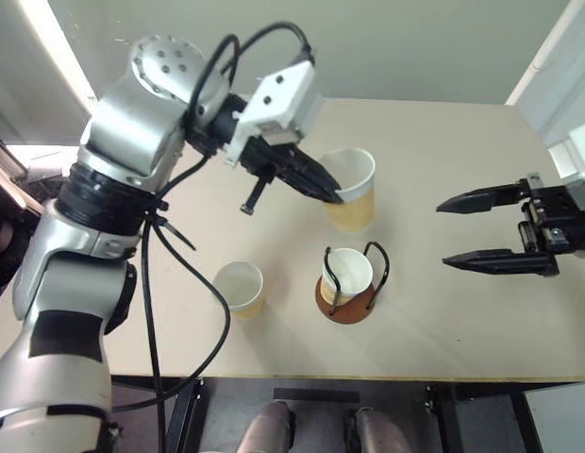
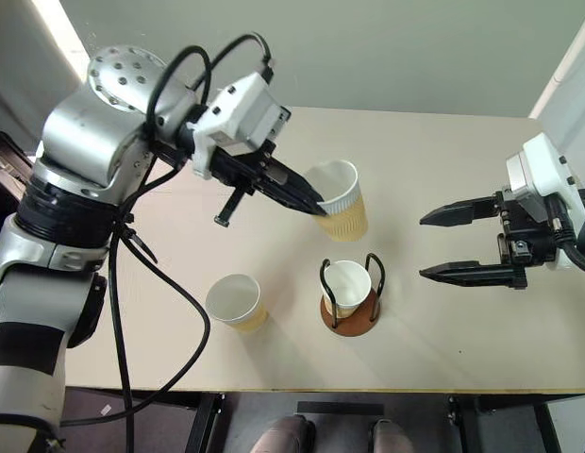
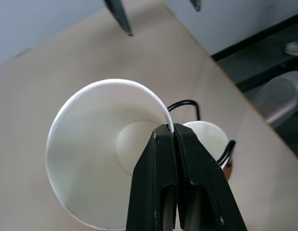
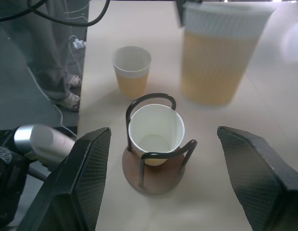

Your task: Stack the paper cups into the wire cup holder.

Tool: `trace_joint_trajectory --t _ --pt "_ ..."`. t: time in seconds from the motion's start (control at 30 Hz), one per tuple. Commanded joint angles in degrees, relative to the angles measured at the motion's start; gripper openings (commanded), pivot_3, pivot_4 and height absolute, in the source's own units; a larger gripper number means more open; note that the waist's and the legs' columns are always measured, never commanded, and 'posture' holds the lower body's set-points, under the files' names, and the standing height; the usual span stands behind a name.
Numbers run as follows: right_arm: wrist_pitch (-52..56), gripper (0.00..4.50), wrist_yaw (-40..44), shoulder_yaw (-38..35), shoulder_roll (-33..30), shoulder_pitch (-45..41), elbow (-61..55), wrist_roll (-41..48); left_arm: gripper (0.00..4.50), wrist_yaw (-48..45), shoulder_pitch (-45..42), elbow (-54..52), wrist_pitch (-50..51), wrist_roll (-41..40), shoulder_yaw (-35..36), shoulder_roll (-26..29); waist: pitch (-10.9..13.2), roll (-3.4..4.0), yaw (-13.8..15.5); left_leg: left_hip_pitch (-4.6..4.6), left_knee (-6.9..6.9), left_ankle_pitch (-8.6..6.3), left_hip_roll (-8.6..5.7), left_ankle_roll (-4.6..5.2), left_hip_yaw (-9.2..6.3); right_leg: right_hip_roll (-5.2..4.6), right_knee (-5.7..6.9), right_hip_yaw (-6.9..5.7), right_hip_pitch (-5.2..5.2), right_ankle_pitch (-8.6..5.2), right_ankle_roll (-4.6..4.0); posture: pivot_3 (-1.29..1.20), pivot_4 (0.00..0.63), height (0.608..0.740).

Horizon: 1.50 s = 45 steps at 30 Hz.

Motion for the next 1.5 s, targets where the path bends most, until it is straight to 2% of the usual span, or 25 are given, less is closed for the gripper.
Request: trace_joint_trajectory --t 0.03,0.4,0.57,1.03,1.13,1.3,1.47,1.5 --pt "-0.5 3.67 -0.9 -3.6 -1.2 0.6 -1.6 0.8 0.03 -1.9 -2.1 -2.2 0.1 -3.8 -1.8 1.3 0.0 0.0 0.0 -0.01 0.02 0.0 0.0 0.01 0.0 0.0 0.0 0.0 0.0 0.0 0.01 0.0 0.15 0.74" --pt "0.4 3.67 -3.5 -7.4 -1.4 4.7 -4.6 2.3 0.03 -1.9 -0.5 -3.3 -3.7 -4.9 -7.6 2.7 0.0 0.0 0.0 0.0 0.05 0.0 0.0 0.01 0.0 0.0 0.0 0.0 0.01 0.01 0.02 0.0 0.15 0.74" --pt "0.2 3.67 -4.6 -7.2 -1.2 4.8 -5.0 2.4 0.03 -1.9 0.8 -1.2 -8.7 -1.7 -9.4 2.3 0.0 0.0 0.0 0.0 0.06 0.0 -0.01 0.01 0.0 0.0 -0.01 0.0 0.02 0.02 0.03 0.0 0.15 0.74" --pt "-0.2 3.67 -4.9 -7.1 -1.8 5.4 -5.1 2.2 0.03 -1.9 1.5 -1.0 -10.2 -1.2 -13.4 1.8 0.0 0.0 0.0 -0.01 0.06 0.0 0.0 0.02 0.0 0.0 -0.01 0.0 0.02 0.02 0.04 0.0 0.15 0.74" --pt "-0.3 3.67 -5.0 -6.9 -2.0 5.4 -5.1 2.1 0.65 -1.9 1.1 0.1 -12.4 0.7 -14.1 1.3 0.0 0.0 0.0 -0.01 0.06 0.0 0.0 0.02 0.0 0.0 -0.01 0.0 0.02 0.02 0.04 0.0 0.15 0.74" --pt "-0.4 3.67 -5.3 -6.5 -2.0 5.6 -5.2 2.0 2.44 -1.9 0.4 1.7 -13.1 2.4 -13.1 -0.6 0.0 0.0 0.1 -0.01 0.06 -0.01 -0.01 0.02 0.0 0.0 -0.01 0.0 0.02 0.02 0.04 0.0 0.15 0.74" --pt "-0.5 3.67 -5.8 -5.4 -1.8 4.7 -4.8 1.8 4.26 -0.1 0.0 4.1 -11.0 5.4 -6.3 -4.9 0.0 0.0 0.1 -0.03 0.09 -0.01 -0.01 0.03 0.0 -0.01 -0.01 0.0 0.02 0.03 0.05 0.0 0.15 0.74" --pt "-0.6 3.67 -5.9 -5.2 -1.7 4.5 -4.7 1.8 4.48 0.6 -0.1 4.2 -10.3 5.8 -4.8 -5.5 0.0 0.0 0.1 -0.03 0.08 -0.01 -0.01 0.03 0.02 0.0 0.0 0.0 0.02 0.03 0.05 0.0 0.15 0.74"
